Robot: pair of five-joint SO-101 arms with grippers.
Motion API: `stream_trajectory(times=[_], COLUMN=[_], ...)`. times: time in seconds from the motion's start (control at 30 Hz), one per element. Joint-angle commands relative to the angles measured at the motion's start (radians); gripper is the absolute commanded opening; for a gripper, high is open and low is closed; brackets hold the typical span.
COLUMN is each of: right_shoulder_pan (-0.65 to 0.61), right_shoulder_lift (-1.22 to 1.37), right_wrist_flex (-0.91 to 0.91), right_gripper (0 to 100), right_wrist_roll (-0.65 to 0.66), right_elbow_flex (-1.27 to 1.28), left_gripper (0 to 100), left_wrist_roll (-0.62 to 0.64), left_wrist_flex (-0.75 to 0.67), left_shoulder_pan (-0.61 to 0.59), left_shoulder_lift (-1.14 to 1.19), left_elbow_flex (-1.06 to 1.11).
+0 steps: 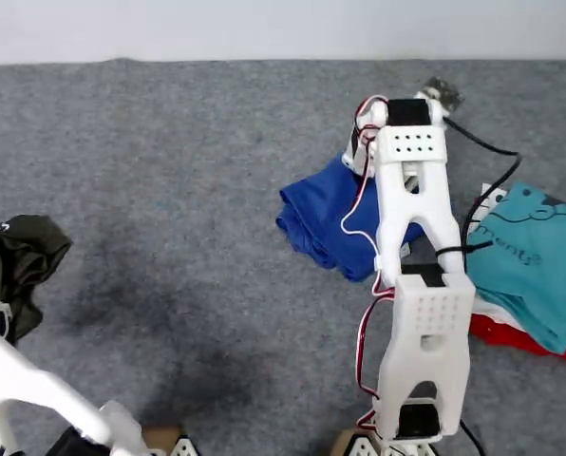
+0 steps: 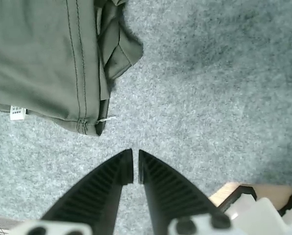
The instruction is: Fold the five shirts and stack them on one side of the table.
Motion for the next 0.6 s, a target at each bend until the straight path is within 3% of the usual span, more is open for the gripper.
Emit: stream_trajectory(times=[0.0,0.57], right_shoulder_pan=[0.012,0.03], right_shoulder_lift=[0.033,0.314], right_wrist_flex=[-0.024,-0.107], right_gripper=[36.3,32.9], right_wrist_roll=[-0.018,-0.06], right_elbow_flex=[-0.028,-0.029], left_gripper=[3,3], left_wrist_roll=[-0.002,-0.002], left_wrist_flex=[-0.017,-0.046], left_shoulder_pan=[0.006,0.008], left_shoulder_lift=[-0.025,-0.021], left_elbow_flex=[-0.01,-0.004])
